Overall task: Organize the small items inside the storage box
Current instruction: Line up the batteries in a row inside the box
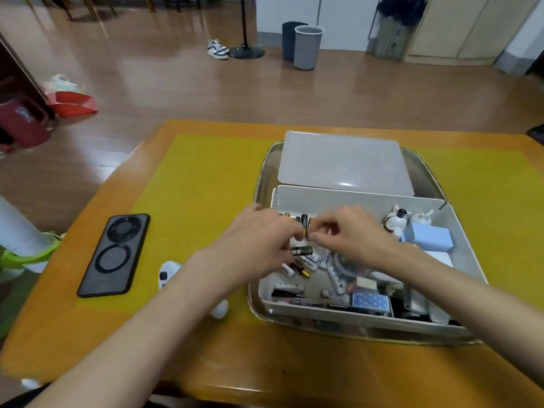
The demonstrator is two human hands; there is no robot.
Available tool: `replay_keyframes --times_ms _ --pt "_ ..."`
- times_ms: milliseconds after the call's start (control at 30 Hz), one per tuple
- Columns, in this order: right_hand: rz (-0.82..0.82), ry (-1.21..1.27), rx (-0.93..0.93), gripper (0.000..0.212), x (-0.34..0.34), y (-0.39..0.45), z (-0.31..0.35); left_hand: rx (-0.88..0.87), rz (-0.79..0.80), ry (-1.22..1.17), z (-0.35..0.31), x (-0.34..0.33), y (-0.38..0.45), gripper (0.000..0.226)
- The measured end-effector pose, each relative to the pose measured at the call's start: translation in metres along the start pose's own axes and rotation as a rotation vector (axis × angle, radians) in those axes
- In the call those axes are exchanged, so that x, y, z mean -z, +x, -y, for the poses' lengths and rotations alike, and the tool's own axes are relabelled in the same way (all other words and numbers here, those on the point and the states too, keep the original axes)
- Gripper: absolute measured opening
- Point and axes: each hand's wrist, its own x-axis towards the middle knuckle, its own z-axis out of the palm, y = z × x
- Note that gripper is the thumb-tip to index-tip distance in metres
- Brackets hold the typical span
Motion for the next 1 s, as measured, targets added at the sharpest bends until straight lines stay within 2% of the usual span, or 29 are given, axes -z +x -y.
replay_keyframes --times_ms 100,133,267,367,433,500,600,700,867,1000 --pt "0.134 -0.049 0.083 0.005 -0.007 -0.010 0.015 0.087 -0.131 -0.281 0.020 0.025 -0.012 0.033" --pt "0.159 -0.120 0.107 0.011 -0.012 -0.011 0.019 0.118 -0.163 -0.342 0.027 0.030 -0.016 0.039" --pt "0.153 -0.444 0.205 0.025 -0.033 -0.010 0.032 0.199 -0.248 -0.457 0.041 0.034 -0.014 0.042" --pt "0.138 -0.501 0.180 0.021 -0.038 -0.012 0.038 0.234 -0.332 -0.484 0.040 0.027 -0.004 0.034" --pt "0.128 -0.442 0.117 0.014 -0.033 -0.015 0.036 0.253 -0.362 -0.499 0.036 0.020 0.003 0.032" --pt "0.121 -0.305 0.001 0.017 -0.020 -0.019 0.029 0.246 -0.362 -0.498 0.031 0.014 0.014 0.032" --pt "0.087 -0.040 -0.141 0.014 0.006 -0.026 0.010 0.217 -0.301 -0.436 0.018 0.001 0.037 0.033" --pt "0.004 0.151 -0.200 0.007 0.025 -0.034 -0.012 0.188 -0.232 -0.304 0.004 -0.017 0.062 0.032" --pt "-0.109 0.191 -0.214 0.024 0.036 -0.038 -0.035 0.135 -0.075 -0.089 -0.012 -0.045 0.090 0.024" --pt "-0.109 0.174 -0.253 0.014 0.037 -0.035 -0.044 0.109 -0.018 0.051 -0.022 -0.062 0.098 0.021"
